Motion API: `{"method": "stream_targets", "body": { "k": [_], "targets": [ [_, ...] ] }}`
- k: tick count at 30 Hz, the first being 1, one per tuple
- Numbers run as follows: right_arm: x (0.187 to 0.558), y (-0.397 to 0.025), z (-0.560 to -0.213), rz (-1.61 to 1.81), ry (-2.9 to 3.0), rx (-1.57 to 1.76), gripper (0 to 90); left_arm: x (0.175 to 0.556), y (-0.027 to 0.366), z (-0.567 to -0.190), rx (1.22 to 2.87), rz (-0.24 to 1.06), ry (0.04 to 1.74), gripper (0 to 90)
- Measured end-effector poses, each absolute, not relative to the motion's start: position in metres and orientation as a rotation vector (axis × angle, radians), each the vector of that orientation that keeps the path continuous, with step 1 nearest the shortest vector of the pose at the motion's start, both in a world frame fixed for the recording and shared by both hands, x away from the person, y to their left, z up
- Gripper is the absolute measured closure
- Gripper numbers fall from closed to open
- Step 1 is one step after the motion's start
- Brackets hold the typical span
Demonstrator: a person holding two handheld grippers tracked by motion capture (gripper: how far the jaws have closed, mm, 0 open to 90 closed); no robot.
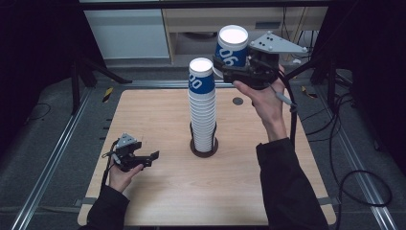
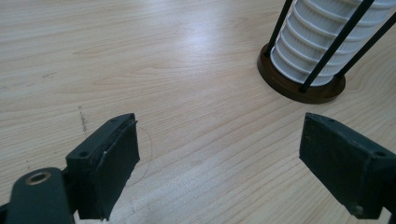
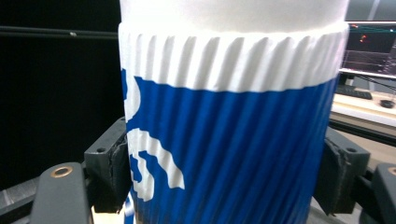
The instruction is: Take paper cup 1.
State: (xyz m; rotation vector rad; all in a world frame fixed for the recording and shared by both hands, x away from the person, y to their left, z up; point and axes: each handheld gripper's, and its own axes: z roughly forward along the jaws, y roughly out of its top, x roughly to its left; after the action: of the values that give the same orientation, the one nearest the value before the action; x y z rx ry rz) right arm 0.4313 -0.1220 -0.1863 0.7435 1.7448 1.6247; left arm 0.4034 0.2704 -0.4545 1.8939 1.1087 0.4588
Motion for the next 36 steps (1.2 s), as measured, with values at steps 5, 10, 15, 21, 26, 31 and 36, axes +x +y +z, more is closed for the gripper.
{"method": "stream_targets", "body": {
  "k": [5,10,15,21,26,31,36],
  "targets": [
    [0.421,-0.14,-0.203,1.592,1.768,0.752,21.4,0.403,0.27,-0.453,1.894,0.458,1.108,11.8],
    [0.414,-0.155,-0.225,1.579,1.786,0.77,21.3,0.402,0.268,-0.454,1.905,0.457,1.101,11.7],
    [0.41,-0.167,-0.249,1.561,1.823,0.79,21.3,0.403,0.267,-0.455,1.908,0.455,1.101,11.7],
    [0.406,-0.177,-0.274,1.567,1.848,0.817,21.2,0.402,0.266,-0.455,1.915,0.456,1.096,11.7],
    [0.401,-0.18,-0.292,1.578,1.873,0.824,21.2,0.401,0.265,-0.454,1.912,0.455,1.093,11.7],
    [0.395,-0.181,-0.31,1.563,1.912,0.814,21.1,0.4,0.264,-0.452,1.912,0.46,1.084,12.0],
    [0.392,-0.185,-0.326,1.569,1.94,0.831,21.1,0.399,0.264,-0.451,1.916,0.458,1.078,11.9]
  ]
}}
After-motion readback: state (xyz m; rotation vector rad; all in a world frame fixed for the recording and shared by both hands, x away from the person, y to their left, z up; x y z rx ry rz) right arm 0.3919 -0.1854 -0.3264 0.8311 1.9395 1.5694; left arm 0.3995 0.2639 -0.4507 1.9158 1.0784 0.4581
